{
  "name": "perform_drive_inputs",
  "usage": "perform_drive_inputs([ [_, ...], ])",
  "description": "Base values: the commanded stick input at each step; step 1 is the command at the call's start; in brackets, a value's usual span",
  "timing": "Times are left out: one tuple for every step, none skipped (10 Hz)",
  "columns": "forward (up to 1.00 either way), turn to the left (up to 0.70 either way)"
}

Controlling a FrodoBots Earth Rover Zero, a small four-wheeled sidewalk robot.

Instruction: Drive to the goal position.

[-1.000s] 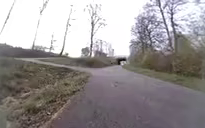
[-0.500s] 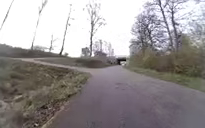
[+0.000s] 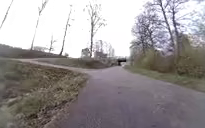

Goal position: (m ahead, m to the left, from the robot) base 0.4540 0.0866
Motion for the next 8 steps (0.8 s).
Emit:
perform_drive_inputs([
  [0.7,0.0],
  [0.7,0.0],
  [0.7,0.0],
  [0.7,0.0],
  [0.7,0.0],
  [0.7,0.0],
  [0.7,0.0],
  [0.7,0.0],
])
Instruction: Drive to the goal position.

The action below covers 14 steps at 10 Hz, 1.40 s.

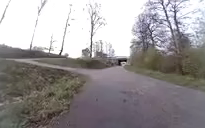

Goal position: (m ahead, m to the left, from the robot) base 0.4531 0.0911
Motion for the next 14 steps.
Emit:
perform_drive_inputs([
  [0.7,0.0],
  [0.7,0.0],
  [0.7,0.0],
  [0.7,0.0],
  [0.7,0.0],
  [0.7,0.0],
  [0.7,0.0],
  [0.7,0.0],
  [0.7,0.0],
  [0.7,0.0],
  [0.7,0.0],
  [0.7,0.0],
  [0.7,0.0],
  [0.7,0.0],
])
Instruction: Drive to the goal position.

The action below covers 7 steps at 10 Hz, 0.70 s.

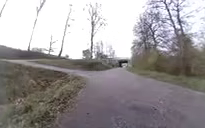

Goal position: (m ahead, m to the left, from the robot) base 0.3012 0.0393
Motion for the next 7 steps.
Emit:
perform_drive_inputs([
  [0.7,0.0],
  [0.7,0.0],
  [0.7,0.0],
  [0.7,0.0],
  [0.7,0.0],
  [0.7,0.0],
  [0.7,0.0],
])
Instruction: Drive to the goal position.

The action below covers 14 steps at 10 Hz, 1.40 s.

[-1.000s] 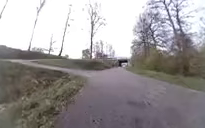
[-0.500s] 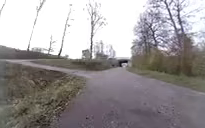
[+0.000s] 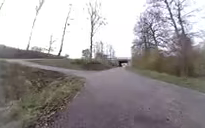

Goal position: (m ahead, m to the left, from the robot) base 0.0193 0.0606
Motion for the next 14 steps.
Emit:
perform_drive_inputs([
  [0.7,0.0],
  [0.7,0.0],
  [0.7,0.0],
  [0.7,0.0],
  [0.7,0.0],
  [0.7,0.0],
  [0.7,0.0],
  [0.7,0.0],
  [0.7,0.0],
  [0.7,0.0],
  [0.7,0.0],
  [0.7,0.0],
  [0.7,0.0],
  [0.7,0.0],
])
